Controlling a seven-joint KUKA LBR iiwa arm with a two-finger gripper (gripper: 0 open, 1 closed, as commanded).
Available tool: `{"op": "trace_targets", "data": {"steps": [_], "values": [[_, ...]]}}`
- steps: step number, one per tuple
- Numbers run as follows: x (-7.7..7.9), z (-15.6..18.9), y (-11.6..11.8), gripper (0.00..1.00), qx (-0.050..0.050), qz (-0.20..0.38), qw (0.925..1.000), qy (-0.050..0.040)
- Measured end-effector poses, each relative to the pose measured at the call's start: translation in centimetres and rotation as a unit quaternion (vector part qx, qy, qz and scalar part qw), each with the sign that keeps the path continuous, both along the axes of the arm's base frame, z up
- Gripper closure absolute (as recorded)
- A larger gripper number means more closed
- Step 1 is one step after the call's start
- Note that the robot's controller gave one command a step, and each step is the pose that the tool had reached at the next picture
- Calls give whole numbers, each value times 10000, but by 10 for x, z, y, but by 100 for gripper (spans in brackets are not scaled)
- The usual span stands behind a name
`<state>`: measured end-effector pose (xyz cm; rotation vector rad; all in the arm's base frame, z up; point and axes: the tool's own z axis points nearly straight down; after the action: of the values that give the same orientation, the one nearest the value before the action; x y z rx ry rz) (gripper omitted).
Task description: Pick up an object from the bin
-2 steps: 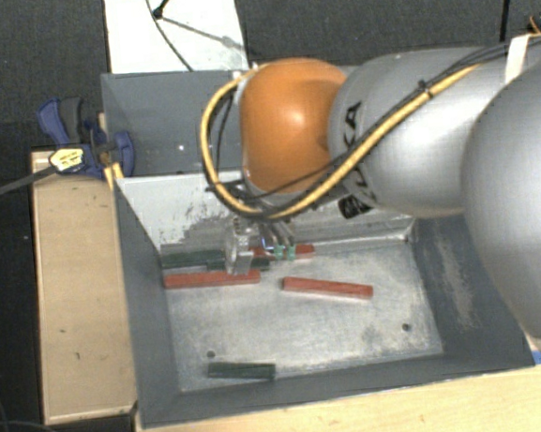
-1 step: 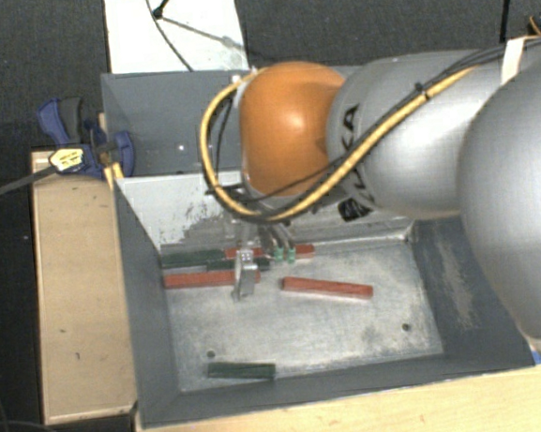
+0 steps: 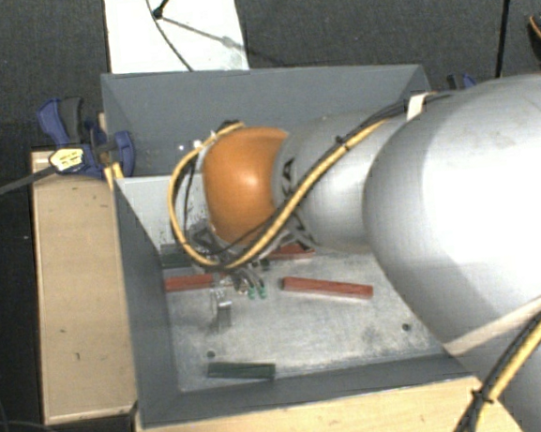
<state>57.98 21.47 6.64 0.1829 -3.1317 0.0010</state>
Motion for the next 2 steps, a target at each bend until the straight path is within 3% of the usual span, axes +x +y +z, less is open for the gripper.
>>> {"op": "trace_targets", "data": {"steps": [1, 2], "values": [[5, 28, -74, 0, -10, -349, 9994, -34], [-3, 3, -164, 0, -11, -895, 9960, -25]]}}
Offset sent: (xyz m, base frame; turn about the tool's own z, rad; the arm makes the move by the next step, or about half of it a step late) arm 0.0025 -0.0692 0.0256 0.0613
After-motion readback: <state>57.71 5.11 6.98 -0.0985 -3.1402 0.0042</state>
